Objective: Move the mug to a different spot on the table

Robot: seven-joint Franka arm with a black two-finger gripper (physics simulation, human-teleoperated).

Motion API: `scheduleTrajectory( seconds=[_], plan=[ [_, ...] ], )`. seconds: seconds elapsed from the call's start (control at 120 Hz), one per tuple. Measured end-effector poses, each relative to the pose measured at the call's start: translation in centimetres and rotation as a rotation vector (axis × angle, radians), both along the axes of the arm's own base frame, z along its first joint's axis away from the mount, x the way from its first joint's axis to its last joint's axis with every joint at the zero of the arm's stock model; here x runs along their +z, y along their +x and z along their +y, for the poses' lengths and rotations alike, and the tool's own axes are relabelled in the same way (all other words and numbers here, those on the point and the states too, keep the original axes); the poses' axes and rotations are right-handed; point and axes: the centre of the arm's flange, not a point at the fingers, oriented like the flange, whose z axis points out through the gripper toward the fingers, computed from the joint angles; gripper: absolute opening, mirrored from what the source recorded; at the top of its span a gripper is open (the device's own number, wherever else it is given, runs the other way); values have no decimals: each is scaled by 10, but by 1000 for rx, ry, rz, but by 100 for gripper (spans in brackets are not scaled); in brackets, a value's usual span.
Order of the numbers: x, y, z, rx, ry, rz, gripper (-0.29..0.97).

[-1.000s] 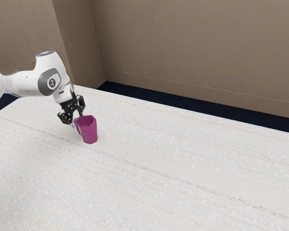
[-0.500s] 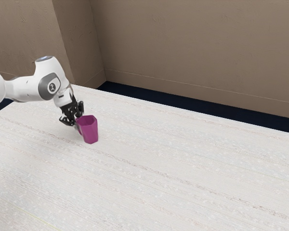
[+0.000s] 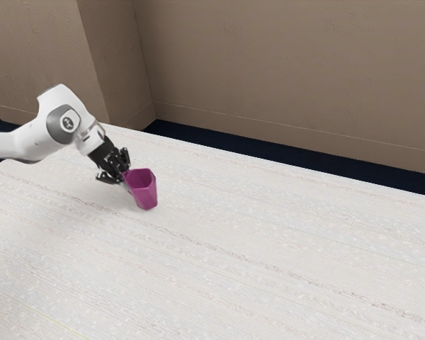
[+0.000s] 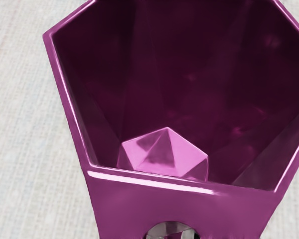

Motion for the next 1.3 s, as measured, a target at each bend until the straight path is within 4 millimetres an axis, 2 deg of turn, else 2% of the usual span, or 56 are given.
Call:
scheduleTrajectory(
  seconds=[0.117, 0.225, 0.517, 0.583, 0.708, 0.867, 0.942, 1.1, 1.175, 1.242, 1.3],
  plan=[
    [4, -7, -22, -18, -97, 2, -4],
    [-5, -14, -48, -47, -162, 33, -5],
    [-20, -23, -98, -133, -224, 90, -5],
    [-22, -24, -104, -149, -222, 99, 8],
    [-25, -26, -101, -155, -219, 112, 34],
    [-13, -27, -94, -152, -206, 99, 52],
    [7, -26, -91, -153, -196, 69, 57],
    [82, -25, -104, -183, -118, -25, 63],
    [123, -27, -116, -200, -47, -71, 64],
    [164, -31, -134, -229, 56, -116, 65],
    [192, -35, -148, -249, 139, -143, 66]
  ],
)
